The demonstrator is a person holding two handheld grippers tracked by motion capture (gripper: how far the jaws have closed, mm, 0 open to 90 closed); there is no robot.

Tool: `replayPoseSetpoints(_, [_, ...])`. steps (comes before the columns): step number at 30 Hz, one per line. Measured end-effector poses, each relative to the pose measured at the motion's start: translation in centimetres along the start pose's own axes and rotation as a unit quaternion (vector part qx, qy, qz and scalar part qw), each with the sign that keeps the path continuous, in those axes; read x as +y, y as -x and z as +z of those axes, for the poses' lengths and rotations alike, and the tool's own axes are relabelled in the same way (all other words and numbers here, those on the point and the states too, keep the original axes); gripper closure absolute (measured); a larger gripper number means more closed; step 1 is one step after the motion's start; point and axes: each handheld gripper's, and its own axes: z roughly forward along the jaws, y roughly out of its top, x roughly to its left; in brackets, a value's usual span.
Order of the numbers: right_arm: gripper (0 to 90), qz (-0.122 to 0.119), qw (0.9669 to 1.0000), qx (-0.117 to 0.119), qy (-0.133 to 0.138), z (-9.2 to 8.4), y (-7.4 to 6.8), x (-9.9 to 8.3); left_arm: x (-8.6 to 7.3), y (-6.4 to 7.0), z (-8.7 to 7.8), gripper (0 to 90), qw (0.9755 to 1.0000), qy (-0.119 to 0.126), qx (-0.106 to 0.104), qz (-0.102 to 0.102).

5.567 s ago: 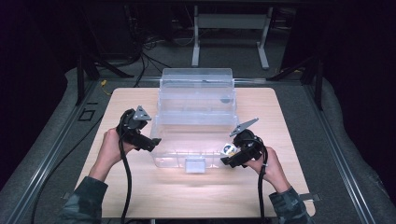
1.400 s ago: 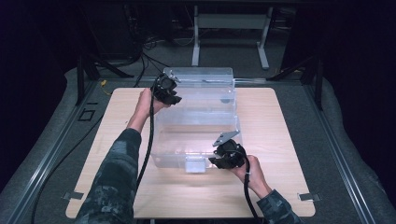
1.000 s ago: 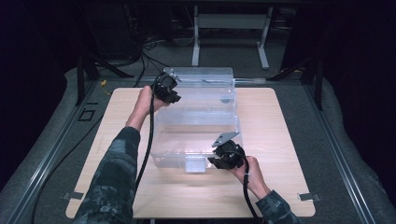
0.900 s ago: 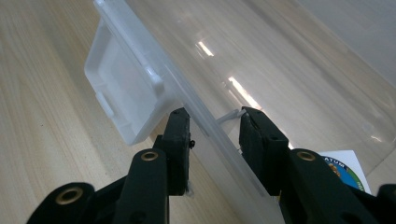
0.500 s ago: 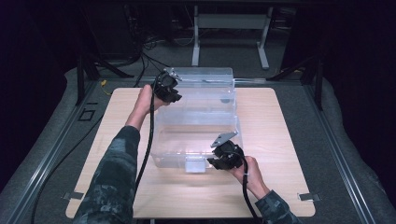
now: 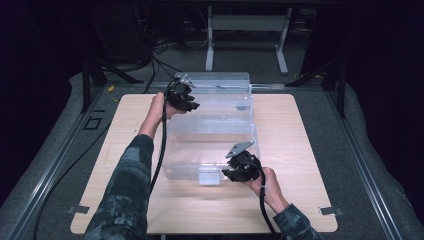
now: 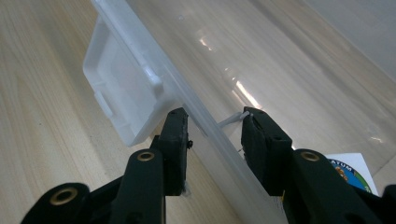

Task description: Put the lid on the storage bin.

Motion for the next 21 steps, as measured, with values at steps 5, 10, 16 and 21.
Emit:
replayPoseSetpoints(5, [61.5,0.0,1.0,-0.006,-0.001,0.0,0.0,0.0,0.3,0.2,-0.1,68.2,0.9999,-0.009,-0.011,-0.008])
replayPoseSetpoints(10, [61.4,-0.001,1.0,-0.007,-0.001,0.0,-0.1,0.0,0.5,0.3,-0.1,76.1,0.9995,-0.024,-0.019,0.01])
replayPoseSetpoints(16, [61.1,0.0,0.9999,-0.012,0.004,0.1,-0.2,0.0,1.2,0.4,-0.3,78.6,0.9983,-0.044,-0.024,0.03])
replayPoseSetpoints(21, [60.4,-0.001,0.9999,-0.016,-0.002,0.0,-0.2,0.0,1.6,0.6,-0.5,79.6,0.9976,-0.054,-0.026,0.033])
